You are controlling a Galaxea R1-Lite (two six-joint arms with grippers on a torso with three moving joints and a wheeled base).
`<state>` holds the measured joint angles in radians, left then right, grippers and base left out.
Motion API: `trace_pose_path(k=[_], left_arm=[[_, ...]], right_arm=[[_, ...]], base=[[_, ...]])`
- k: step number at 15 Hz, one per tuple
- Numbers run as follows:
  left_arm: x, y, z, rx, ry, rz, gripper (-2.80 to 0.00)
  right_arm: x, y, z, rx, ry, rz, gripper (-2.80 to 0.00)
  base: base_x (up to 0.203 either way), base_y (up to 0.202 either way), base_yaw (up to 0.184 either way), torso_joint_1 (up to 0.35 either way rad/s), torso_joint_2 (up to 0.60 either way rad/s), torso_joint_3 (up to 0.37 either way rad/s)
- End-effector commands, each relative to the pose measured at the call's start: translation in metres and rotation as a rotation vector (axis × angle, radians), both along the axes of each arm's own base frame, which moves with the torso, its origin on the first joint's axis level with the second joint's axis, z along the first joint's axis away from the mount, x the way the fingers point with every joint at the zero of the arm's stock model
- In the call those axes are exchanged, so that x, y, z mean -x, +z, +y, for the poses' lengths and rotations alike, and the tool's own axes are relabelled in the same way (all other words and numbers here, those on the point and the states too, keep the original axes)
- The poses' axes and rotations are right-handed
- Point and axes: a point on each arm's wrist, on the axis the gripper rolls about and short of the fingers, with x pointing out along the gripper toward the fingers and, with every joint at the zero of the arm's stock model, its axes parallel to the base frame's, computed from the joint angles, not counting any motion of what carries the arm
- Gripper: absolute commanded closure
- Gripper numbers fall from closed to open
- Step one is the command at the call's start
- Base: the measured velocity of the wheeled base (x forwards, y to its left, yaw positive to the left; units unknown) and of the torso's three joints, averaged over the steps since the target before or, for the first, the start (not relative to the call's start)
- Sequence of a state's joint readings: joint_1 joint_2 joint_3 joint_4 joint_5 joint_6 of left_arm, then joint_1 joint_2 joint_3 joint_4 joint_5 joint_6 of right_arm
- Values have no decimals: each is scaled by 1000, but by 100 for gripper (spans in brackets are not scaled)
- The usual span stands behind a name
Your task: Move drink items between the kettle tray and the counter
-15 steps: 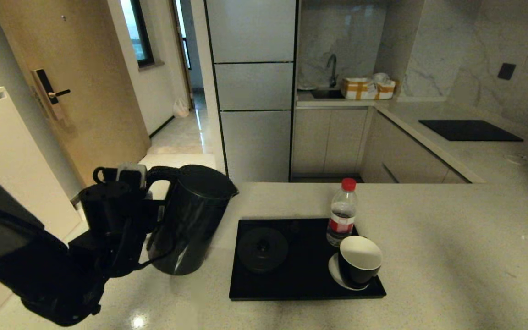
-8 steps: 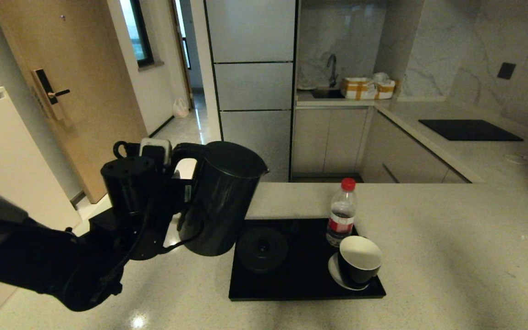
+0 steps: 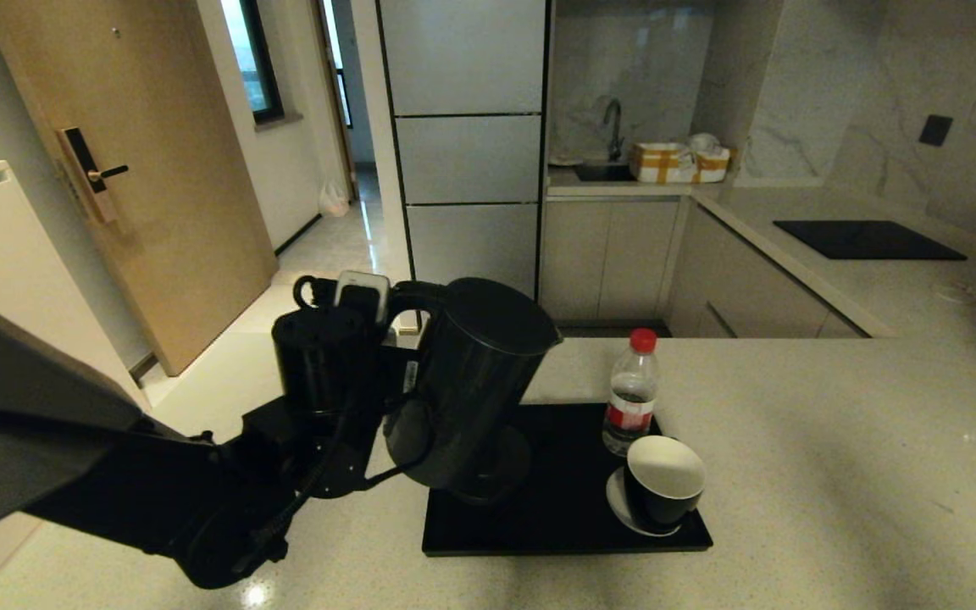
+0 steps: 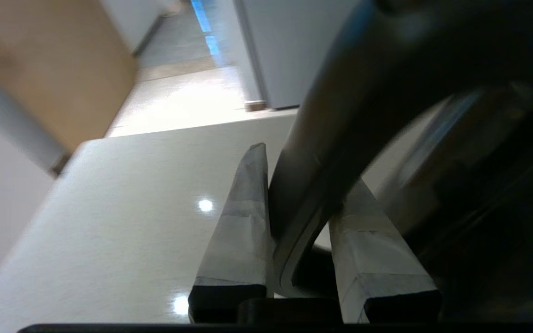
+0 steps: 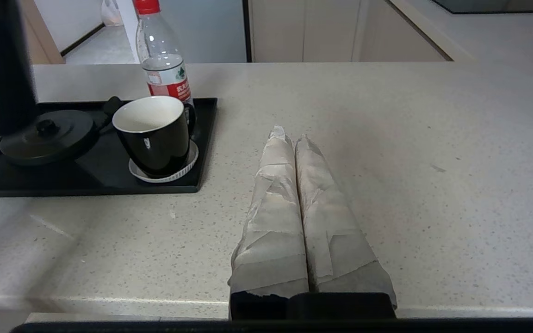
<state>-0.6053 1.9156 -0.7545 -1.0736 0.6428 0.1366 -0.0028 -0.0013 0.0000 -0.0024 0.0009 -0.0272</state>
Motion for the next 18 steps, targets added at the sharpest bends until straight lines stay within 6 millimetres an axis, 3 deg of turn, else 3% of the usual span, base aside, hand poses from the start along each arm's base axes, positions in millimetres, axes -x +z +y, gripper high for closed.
trace_pose_path(k=[1,3,6,8,16,18], left_arm=[[-9,-18,-11,-16,-11,28,0],[-21,-38,-22,-28,-26,58,0],[-26,-41,-26,-23,-39,57,0],[-35,-56,-29,-34,-59,82,0],[-34,-67,-17,-34,-33,114,0],[-35,-62,-14,-27,-22,102,0]], right_arm=[[0,0,0,0,0,-1,0],[0,0,0,0,0,-1,0],[0,0,0,0,0,-1,0],[0,0,0,-1,0,-1,0],[0,0,0,0,0,-1,0],[0,0,0,-1,0,-1,0]], base=[[0,0,0,0,0,0],[0,0,0,0,0,0],[0,0,0,0,0,0],[0,0,0,0,0,0],[0,0,0,0,0,0],[0,0,0,0,0,0]])
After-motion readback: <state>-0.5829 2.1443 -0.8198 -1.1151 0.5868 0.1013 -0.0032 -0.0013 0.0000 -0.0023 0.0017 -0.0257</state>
